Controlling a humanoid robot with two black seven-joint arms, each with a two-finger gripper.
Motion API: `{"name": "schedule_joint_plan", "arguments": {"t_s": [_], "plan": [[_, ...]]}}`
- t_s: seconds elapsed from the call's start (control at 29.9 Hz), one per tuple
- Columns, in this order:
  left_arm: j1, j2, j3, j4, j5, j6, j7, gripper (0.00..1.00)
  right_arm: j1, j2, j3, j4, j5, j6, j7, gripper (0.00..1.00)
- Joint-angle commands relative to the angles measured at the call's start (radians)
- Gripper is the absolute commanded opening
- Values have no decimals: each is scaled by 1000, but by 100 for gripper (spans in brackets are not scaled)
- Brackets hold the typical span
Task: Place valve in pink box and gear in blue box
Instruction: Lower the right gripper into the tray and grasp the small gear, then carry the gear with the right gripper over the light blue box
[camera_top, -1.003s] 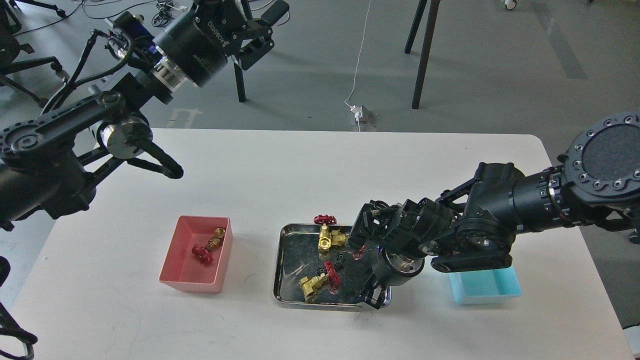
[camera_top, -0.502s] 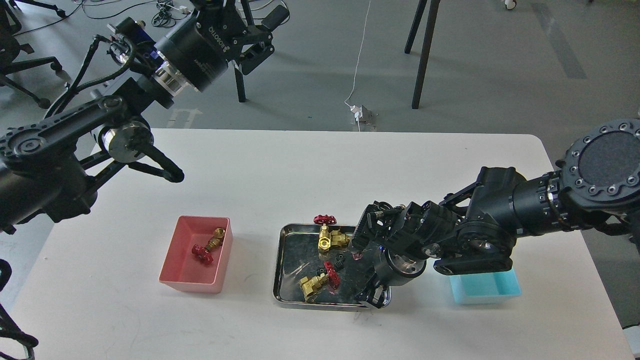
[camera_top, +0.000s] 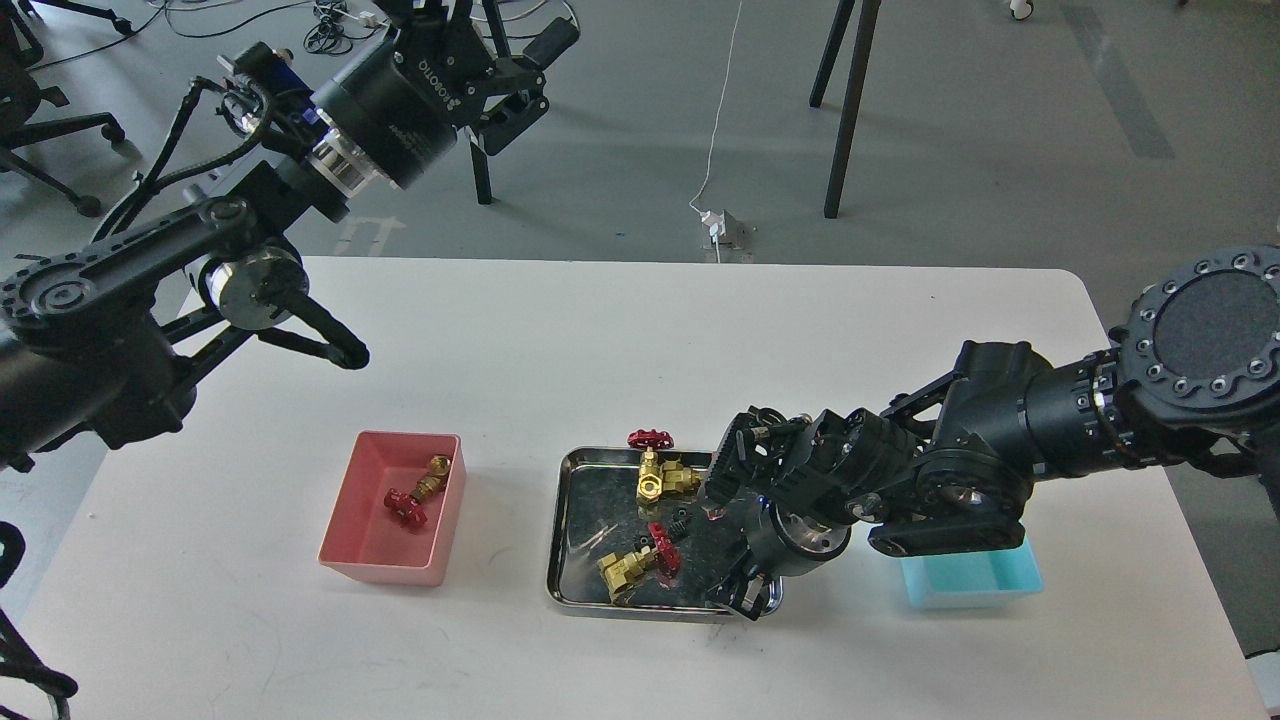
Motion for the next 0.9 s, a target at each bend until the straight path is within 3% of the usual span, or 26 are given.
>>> {"name": "schedule_joint_plan", "arguments": {"t_s": [0.0,0.4,0.74,0.87], "plan": [[0,0,0,0,0,-1,0,95,1,0,-2,0,-1,0,2,39],[6,0,0,0,0,-1,0,95,2,0,-33,0,4,0,5,17],[11,-2,0,0,0,-4,0,95,62,-8,20,18,22,-2,12,15],[11,-15,0,0,0,-4,0,95,111,-138,61,64,28,-2,12,15]]}}
